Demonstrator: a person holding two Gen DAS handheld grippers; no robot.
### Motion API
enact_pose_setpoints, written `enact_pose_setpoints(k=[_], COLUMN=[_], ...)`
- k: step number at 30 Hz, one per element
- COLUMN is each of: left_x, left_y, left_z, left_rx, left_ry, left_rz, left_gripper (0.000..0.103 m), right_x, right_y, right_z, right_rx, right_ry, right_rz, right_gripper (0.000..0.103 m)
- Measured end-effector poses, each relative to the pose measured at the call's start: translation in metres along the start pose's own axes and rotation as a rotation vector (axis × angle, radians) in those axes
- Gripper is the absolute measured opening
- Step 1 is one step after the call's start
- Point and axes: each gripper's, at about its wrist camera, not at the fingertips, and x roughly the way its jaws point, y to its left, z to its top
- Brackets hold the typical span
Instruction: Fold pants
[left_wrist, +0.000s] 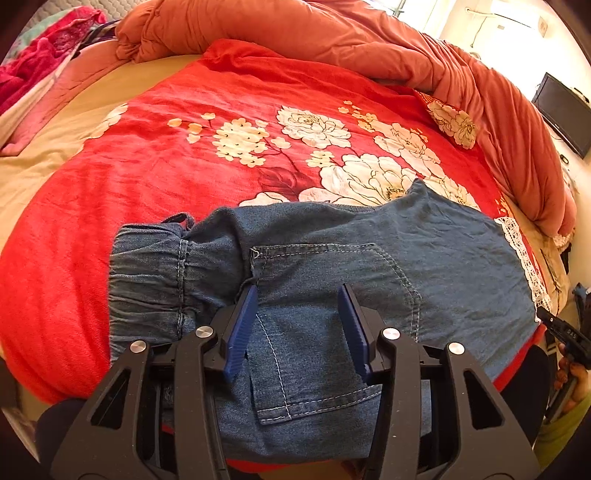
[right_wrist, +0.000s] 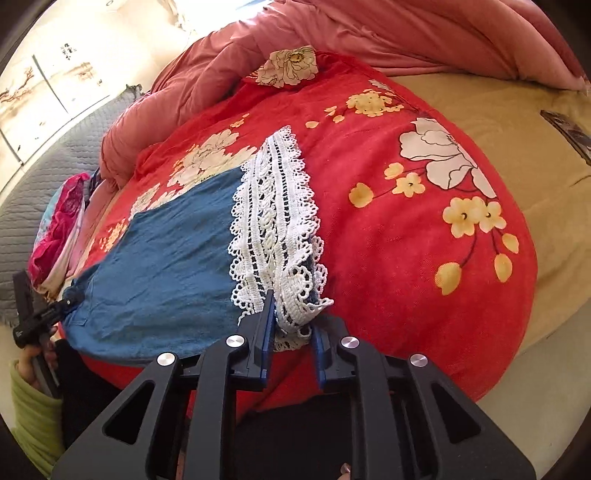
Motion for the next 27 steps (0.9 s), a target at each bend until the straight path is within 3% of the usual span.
enact_pose_setpoints(k=[7,9,13,17,19,27], left_x=[0.0,-0.004,-0.016,-0.028,-0.031,-0.016], left_y=[-0.002,-0.005,-0.014,-0.026,-0.036,-0.09], left_z=[0.0,0.0,-0.003,-0.006,-0.008,-0.03], left_rx=[0.008,0.018,0.036,0.07,0.097,0.267], left_ry=[-0.009,-0.024,-0.046,-0.069,-0.07,-0.023], left_rz=[-0.002,0.002,0.004,0.01,0.0,-0.034], left_gripper=[0.039,0.039,0.052,0.056,0.058,0.065], right_x=[-0.017,-0.029,-0.053,-0.065,-0.063,-0.024], right_y=[0.004,0.006,0.012,0.025,0.037,0.097], right_z=[-0.005,-0.007,-0.012,-0.015,-0.014,-0.014], right_rx=[0.01,0.008,-0.01,-0.042,-0.075,-0.2], right_ry=[-0.03,-0.065,-0.148,-0.186,-0.182,-0.12], right_rz=[-0.047,-0.088,-0.106,-0.084,-0.067,-0.019], right_gripper=[0.039,0.053,0.058,0.061,0.067,0.07])
